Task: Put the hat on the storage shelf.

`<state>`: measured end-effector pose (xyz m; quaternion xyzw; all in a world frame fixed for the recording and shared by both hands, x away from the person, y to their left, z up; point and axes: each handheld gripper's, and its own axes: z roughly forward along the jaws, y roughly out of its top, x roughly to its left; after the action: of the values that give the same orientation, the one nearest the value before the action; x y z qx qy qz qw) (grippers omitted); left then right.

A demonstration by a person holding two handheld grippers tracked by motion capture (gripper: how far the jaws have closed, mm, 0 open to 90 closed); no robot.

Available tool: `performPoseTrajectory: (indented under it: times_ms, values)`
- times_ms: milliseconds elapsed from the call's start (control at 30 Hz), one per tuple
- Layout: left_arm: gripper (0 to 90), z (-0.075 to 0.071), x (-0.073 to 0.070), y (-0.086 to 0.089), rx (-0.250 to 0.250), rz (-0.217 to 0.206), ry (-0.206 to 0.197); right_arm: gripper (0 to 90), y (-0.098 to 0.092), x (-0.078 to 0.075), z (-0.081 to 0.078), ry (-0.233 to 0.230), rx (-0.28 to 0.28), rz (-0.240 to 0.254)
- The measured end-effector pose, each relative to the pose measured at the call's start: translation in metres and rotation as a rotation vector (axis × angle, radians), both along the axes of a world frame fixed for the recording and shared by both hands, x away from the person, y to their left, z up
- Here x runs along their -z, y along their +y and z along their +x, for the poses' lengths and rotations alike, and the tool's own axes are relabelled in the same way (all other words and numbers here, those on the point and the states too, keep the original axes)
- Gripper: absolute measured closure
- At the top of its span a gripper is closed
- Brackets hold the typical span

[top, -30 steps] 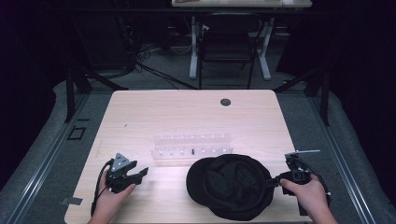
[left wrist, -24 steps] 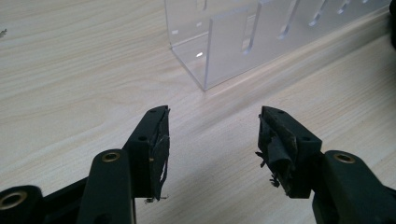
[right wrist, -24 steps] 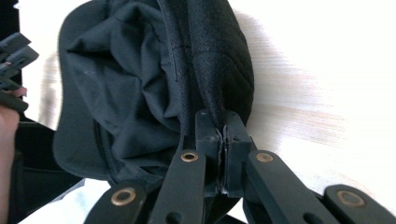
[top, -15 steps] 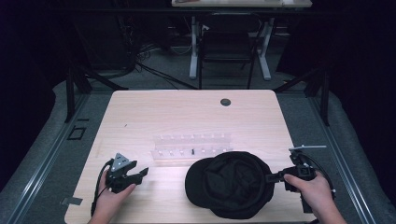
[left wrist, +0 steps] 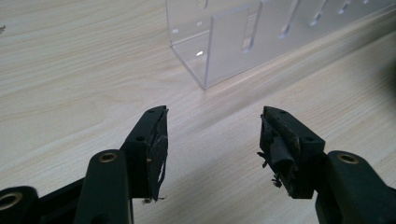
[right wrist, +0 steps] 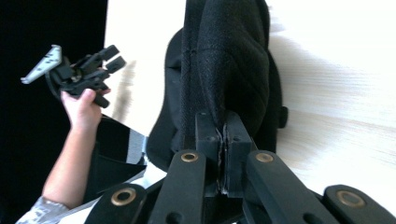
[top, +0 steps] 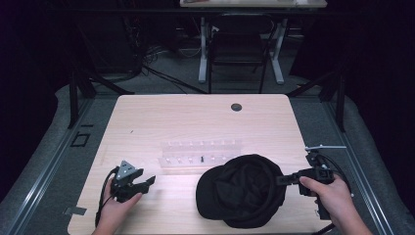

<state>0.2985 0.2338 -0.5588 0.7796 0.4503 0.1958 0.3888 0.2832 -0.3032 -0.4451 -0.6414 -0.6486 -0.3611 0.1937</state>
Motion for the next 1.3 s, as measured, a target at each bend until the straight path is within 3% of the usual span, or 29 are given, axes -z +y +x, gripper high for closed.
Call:
performPoseTrajectory:
  times_ms: [133, 167, 200, 267, 967, 1300]
  values:
    - [42.5, 0.000, 0.000, 0.000, 0.003, 0.003, 0.000, 87.9, 0.002, -0.009, 0.000, -0.001, -0.014, 0.018]
    - [42.5, 0.000, 0.000, 0.000, 0.002, 0.001, 0.000, 87.9, 0.001, -0.012, 0.001, -0.001, -0.027, -0.008]
    - [42.5, 0.000, 0.000, 0.000, 0.003, 0.001, 0.000, 87.9, 0.004, -0.013, 0.000, 0.000, -0.002, 0.025]
    - [42.5, 0.000, 0.000, 0.000, 0.002, 0.000, 0.000, 87.9, 0.004, -0.018, 0.001, -0.005, -0.023, 0.043]
    - [42.5, 0.000, 0.000, 0.000, 0.001, 0.002, 0.000, 88.1, 0.011, -0.043, 0.000, -0.044, -0.049, 0.163]
    - [42.3, 0.000, 0.000, 0.000, 0.000, 0.002, 0.000, 88.2, 0.013, -0.064, -0.001, -0.080, -0.057, 0.151]
